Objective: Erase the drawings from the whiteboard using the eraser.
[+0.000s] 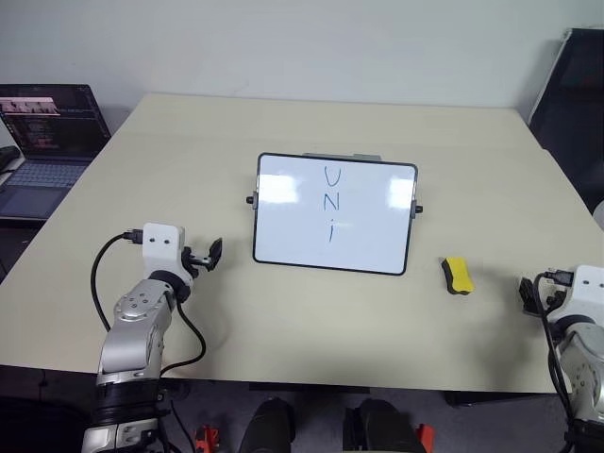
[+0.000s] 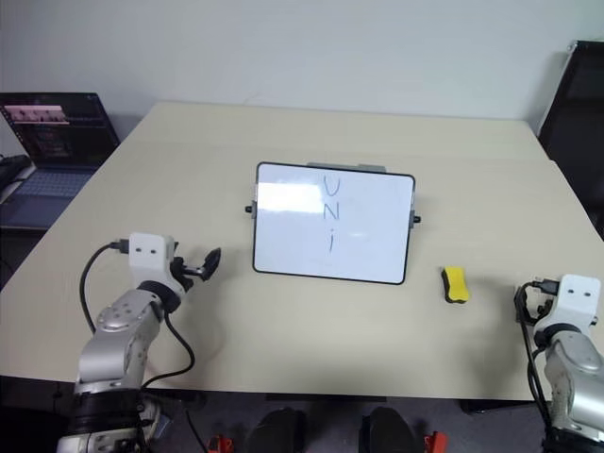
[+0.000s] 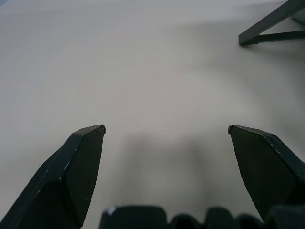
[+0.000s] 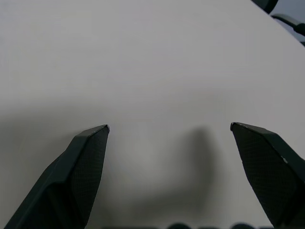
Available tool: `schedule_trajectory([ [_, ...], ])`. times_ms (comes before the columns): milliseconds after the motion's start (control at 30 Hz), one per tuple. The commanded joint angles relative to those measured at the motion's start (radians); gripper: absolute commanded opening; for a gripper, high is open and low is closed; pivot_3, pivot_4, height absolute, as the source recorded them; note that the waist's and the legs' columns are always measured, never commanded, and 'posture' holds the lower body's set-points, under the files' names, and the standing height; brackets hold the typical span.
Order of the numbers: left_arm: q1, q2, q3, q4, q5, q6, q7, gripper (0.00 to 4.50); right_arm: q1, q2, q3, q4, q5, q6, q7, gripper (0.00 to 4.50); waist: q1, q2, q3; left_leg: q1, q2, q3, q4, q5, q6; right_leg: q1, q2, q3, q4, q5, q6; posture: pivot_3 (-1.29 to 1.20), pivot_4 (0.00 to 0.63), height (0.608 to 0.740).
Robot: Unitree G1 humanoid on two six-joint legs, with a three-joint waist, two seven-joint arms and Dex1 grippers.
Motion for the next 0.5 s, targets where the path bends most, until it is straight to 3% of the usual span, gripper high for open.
schedule_trajectory([
  [33,-0.003,0.013,0.002,-0.058,-0.002,0.01,-0.01,4.5,0.001,-0.003,-0.031,-0.043,0.004,-0.01,-0.005,4.47,0.0,0.0,0.0,0.0,0.0,0.0,0.0,0.0,0.0,0.0,0.0,0.0,0.0,0.0,0.0,0.0,0.15,0.74],
  [500,0.053,0.017,0.046,-0.112,-0.01,0.031,0.002,4.5,-0.07,-0.006,0.038,-0.008,-0.003,-0.009,0.007,4.47,0.0,0.0,0.0,0.0,0.0,0.0,0.0,0.0,0.0,0.0,0.0,0.0,0.001,0.0,0.0,0.0,0.15,0.74],
])
